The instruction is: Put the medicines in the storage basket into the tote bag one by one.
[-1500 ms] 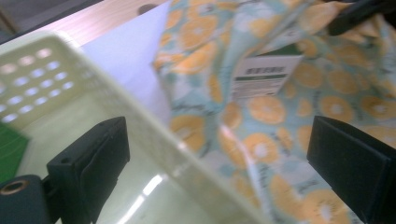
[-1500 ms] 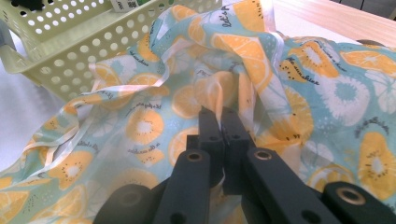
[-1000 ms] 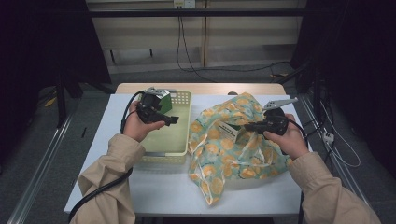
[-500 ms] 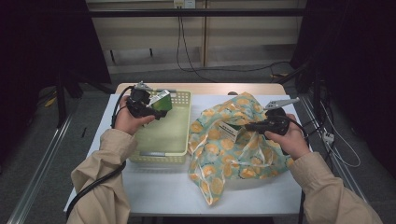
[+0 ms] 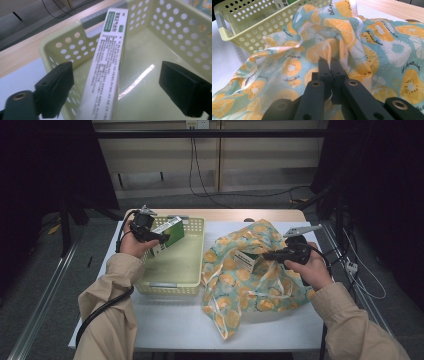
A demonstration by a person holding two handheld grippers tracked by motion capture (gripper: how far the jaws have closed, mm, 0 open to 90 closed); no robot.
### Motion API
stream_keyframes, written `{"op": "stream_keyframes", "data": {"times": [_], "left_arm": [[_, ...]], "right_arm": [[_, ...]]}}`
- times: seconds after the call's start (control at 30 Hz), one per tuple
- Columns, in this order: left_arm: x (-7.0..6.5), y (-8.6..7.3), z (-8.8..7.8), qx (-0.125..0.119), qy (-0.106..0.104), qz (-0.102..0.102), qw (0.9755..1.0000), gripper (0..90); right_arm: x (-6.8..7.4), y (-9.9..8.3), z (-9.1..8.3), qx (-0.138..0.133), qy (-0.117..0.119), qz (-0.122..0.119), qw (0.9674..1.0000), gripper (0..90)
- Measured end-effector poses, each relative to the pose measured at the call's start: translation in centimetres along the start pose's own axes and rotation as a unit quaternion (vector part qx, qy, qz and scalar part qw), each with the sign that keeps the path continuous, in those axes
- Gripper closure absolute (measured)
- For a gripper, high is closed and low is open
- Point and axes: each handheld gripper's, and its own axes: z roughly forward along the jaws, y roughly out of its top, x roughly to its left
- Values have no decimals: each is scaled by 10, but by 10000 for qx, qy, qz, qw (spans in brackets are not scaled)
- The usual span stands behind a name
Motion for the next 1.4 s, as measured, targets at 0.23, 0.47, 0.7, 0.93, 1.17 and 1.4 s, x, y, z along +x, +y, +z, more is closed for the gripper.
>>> {"op": "stream_keyframes", "data": {"times": [0.23, 0.47, 0.7, 0.93, 1.17, 1.4], "left_arm": [[-2, -7, 9, 357, 228, -19, 9991, 543], [-8, -3, -6, 226, 46, -205, 9995, 625], [-22, 6, -28, 71, -294, -327, 9990, 627], [-42, 18, -54, -75, -734, -107, 9972, 627], [-75, 28, -75, -239, -1303, 285, 9908, 627], [-108, 36, -84, -310, -1759, 714, 9813, 627]], "right_arm": [[0, -1, -1, -2, -8, 0, 10000, 897], [-1, -4, -3, -33, -19, 24, 10000, 897], [-1, -5, -2, -38, -18, 47, 10000, 898], [-1, -5, -3, -17, -59, 31, 10000, 897], [-1, -5, -3, -10, -98, 46, 9999, 897], [2, -2, -3, -6, -106, 19, 9999, 897]]}}
